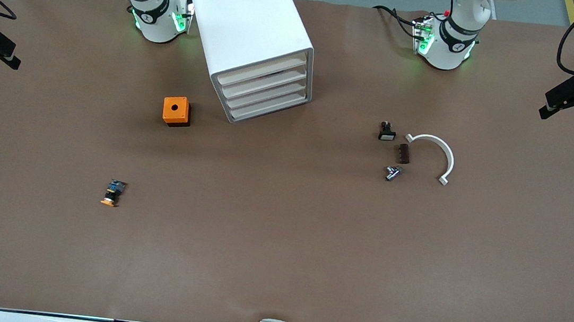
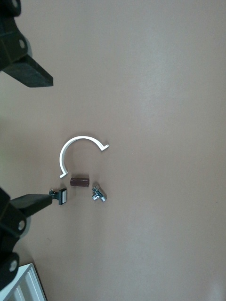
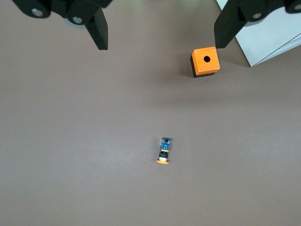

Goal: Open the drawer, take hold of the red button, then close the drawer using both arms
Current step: 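Move the left gripper off its rest toward the white cabinet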

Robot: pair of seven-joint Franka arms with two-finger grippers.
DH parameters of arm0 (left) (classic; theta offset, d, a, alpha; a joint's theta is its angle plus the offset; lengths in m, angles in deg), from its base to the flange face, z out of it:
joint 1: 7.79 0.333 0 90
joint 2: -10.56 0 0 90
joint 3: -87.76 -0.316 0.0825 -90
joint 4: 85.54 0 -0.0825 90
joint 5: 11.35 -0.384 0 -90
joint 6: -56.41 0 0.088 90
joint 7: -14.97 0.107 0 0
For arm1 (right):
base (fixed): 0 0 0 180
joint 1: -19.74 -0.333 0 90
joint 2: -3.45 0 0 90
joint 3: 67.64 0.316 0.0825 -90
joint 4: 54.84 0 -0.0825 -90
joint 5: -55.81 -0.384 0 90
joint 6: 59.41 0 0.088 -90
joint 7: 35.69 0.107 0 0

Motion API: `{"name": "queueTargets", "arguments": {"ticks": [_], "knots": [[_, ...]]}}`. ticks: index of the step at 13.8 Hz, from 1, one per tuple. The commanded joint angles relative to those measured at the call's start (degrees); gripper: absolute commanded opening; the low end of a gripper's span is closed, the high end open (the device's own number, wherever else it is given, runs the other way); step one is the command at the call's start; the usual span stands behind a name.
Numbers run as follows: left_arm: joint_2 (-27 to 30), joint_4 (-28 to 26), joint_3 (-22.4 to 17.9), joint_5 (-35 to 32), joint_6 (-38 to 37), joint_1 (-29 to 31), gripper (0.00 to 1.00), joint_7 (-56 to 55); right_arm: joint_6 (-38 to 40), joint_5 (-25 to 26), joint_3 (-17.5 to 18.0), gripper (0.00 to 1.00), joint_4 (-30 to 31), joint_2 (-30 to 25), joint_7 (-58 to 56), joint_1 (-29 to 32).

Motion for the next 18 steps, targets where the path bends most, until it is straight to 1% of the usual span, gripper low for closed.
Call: {"name": "queueTargets", "arguments": {"ticks": [1, 3, 5, 7, 9, 12, 13, 15, 18], "knots": [[-1.0, 1.7, 0.1, -1.5, -1.0, -0.1, 1.00, 0.7, -0.4, -0.2, 0.6, 1.00, 1.2, -1.3, 0.5, 0.6], [-2.9, 3.6, 0.2, -1.4, -1.1, -0.2, 1.00, 0.0, -0.3, -0.2, 0.6, 1.00, 1.2, -1.3, 0.5, 0.5], [-4.2, 3.8, 0.0, -1.4, -1.1, 0.3, 1.00, 0.1, -0.2, -0.3, 0.6, 1.00, 1.2, -1.3, 0.5, 0.5], [-7.1, 4.0, -0.4, -0.7, -0.3, 0.5, 1.00, 0.0, 0.0, -0.2, 0.6, 1.00, 1.2, -1.3, 0.5, 0.5], [-13.5, 6.6, 0.1, -0.7, 0.7, -0.2, 1.00, -0.3, -0.2, -0.2, 0.6, 1.00, 1.2, -1.3, 0.5, 0.6], [-20.8, 9.4, 0.2, -0.6, 0.7, -1.3, 1.00, -2.1, -0.3, -0.2, 0.6, 1.00, 1.2, -1.3, 0.5, 0.6], [-23.5, 9.7, 0.4, -0.8, 0.7, -2.6, 1.00, -3.8, -0.3, -0.2, 0.6, 1.00, 1.2, -1.3, 0.5, 0.5], [-26.9, 9.8, 0.5, -0.8, 0.8, -5.2, 1.00, -8.3, -0.3, -0.2, 0.6, 1.00, 1.2, -1.3, 0.5, 0.5], [-31.9, 10.0, 0.4, -1.4, 0.8, -10.3, 1.00, -19.0, -0.3, -0.2, 0.6, 1.00, 1.2, -1.3, 0.5, 0.5]]}}
